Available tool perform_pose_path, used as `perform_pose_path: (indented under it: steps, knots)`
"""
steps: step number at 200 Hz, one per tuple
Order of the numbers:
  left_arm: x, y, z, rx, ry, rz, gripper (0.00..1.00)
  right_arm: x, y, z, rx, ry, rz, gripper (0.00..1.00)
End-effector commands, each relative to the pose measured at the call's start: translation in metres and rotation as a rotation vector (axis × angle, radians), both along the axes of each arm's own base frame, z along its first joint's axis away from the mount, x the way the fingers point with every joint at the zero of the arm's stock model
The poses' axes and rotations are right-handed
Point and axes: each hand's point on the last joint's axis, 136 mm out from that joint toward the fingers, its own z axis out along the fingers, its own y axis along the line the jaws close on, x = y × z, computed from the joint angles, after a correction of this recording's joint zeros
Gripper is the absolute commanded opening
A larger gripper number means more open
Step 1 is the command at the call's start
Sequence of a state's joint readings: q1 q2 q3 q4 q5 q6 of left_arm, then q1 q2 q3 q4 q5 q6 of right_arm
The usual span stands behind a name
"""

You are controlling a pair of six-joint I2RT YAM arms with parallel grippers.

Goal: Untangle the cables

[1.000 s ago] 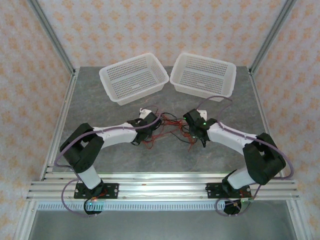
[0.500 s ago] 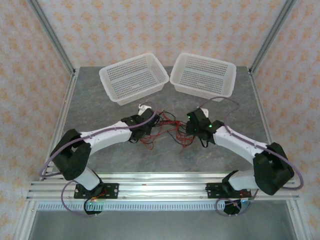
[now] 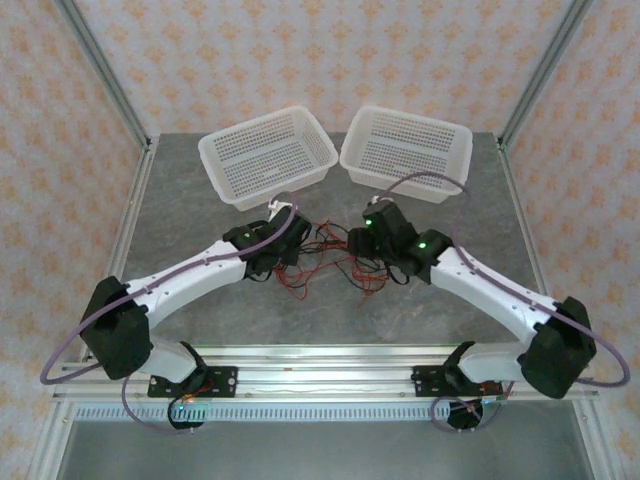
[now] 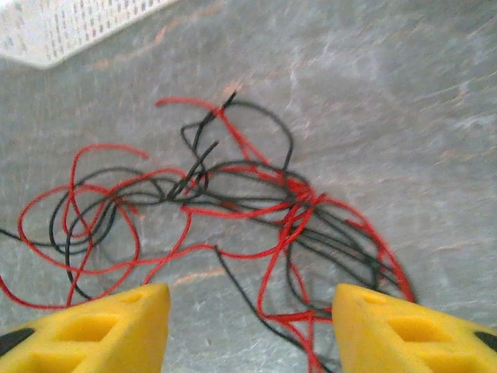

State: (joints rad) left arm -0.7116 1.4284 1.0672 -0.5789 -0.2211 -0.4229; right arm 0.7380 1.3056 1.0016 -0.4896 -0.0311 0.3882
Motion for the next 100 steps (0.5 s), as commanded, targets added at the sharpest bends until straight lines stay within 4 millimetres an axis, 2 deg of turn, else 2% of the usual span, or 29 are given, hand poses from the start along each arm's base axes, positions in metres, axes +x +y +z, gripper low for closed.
perform_pose_path:
  steps: [1,36,76,88,100]
  knots:
    - [-0.006,-0.019,-0.011,-0.11,0.044,-0.023,0.46,-0.001,0.013,-0.027,-0.021,0.049,-0.024,0.55]
    - [-0.005,-0.033,-0.051,-0.172,0.085,-0.013,0.41,0.0,0.02,-0.073,-0.136,0.092,-0.065,0.55]
    - [-0.002,-0.027,-0.107,-0.128,0.136,0.036,0.37,0.008,-0.001,-0.111,-0.306,0.096,-0.141,0.53]
    - [-0.003,-0.019,-0.125,-0.091,0.161,0.059,0.35,0.009,-0.01,-0.12,-0.36,0.092,-0.164,0.48]
    - [-0.004,-0.007,-0.142,-0.032,0.177,0.088,0.33,0.011,-0.017,-0.126,-0.404,0.083,-0.182,0.35]
